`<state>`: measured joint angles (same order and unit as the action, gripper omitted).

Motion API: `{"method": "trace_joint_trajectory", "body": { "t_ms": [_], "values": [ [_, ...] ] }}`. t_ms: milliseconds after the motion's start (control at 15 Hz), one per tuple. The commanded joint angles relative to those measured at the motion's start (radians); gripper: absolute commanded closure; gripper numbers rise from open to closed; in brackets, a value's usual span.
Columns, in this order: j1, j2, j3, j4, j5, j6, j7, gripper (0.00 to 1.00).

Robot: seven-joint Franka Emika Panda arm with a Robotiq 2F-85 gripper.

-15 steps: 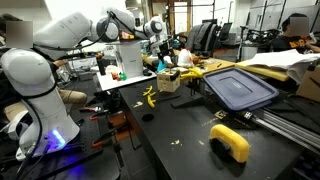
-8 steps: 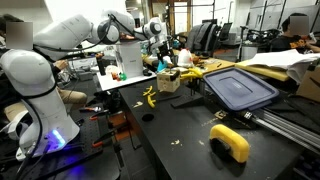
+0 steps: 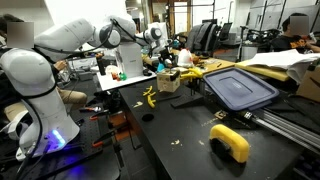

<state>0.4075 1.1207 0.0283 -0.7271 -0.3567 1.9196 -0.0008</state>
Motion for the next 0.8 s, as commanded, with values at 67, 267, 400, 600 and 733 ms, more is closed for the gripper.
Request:
{"method": "trace_joint_trajectory", "body": {
  "t_ms": [67, 267, 400, 600, 733],
  "values": [
    [0.013, 0.016, -0.022, 0.032, -0.043, 0.032, 0.009, 0.57],
    [0.016, 0.008, -0.025, 0.029, -0.061, 0.04, 0.031, 0.8],
    [0.019, 0.003, -0.029, 0.031, -0.072, 0.035, 0.044, 0.95],
    [0.024, -0.004, -0.038, 0.03, -0.085, 0.027, 0.074, 0.96],
    [0.028, -0.007, -0.046, 0.029, -0.087, 0.024, 0.088, 0.96]
  ]
}}
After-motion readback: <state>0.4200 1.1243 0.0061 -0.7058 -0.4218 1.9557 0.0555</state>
